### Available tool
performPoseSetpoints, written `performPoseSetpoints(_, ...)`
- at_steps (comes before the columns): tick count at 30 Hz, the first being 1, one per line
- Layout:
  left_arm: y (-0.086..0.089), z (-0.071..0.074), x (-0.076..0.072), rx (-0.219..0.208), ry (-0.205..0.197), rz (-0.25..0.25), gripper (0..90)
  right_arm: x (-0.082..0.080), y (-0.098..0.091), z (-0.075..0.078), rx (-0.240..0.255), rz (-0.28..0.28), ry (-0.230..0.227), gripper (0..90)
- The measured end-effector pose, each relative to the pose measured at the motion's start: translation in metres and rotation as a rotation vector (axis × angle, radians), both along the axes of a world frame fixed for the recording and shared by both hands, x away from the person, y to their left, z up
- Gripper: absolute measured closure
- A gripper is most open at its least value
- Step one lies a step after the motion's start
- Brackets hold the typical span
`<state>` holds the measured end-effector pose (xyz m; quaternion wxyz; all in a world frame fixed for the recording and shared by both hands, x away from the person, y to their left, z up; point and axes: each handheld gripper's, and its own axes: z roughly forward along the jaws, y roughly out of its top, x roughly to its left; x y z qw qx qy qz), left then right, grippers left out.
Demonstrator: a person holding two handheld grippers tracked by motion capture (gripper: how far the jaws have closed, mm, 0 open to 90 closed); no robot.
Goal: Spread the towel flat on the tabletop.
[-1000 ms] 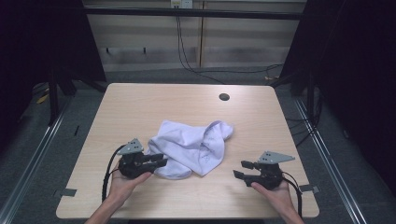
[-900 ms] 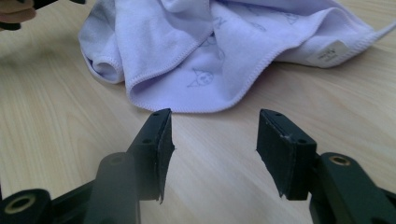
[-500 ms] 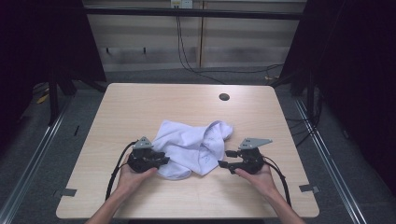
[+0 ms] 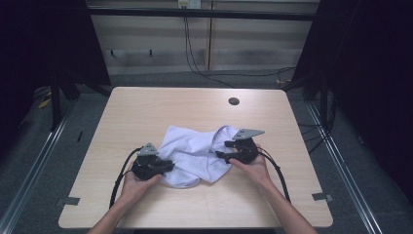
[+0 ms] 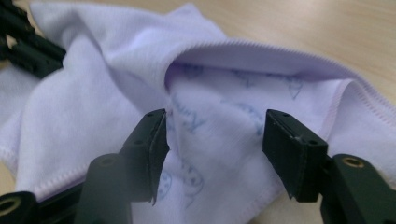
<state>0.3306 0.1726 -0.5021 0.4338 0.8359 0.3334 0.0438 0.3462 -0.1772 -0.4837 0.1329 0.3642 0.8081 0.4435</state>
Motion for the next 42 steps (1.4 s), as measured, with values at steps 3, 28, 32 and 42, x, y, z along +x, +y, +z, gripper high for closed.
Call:
performPoseSetpoints(3, 0.001, -0.001, 0.001, -0.012, 0.009, -0.005, 78.9, 0.006, 0.000, -0.003, 0.001, -0.009, 0.008, 38.3)
performPoseSetpoints(28, -0.017, 0.058, -0.057, -0.150, -0.009, -0.244, 61.3, -0.061, 0.001, 0.005, 0.041, 0.135, 0.127, 58.9)
performPoseSetpoints(32, -0.046, 0.050, -0.028, -0.134, -0.012, -0.221, 55.7, -0.051, 0.001, 0.003, 0.049, 0.118, 0.118, 55.2)
performPoseSetpoints(42, -0.072, 0.032, -0.017, -0.039, -0.046, -0.199, 58.9, -0.058, 0.017, -0.013, 0.011, 0.193, 0.141, 50.3)
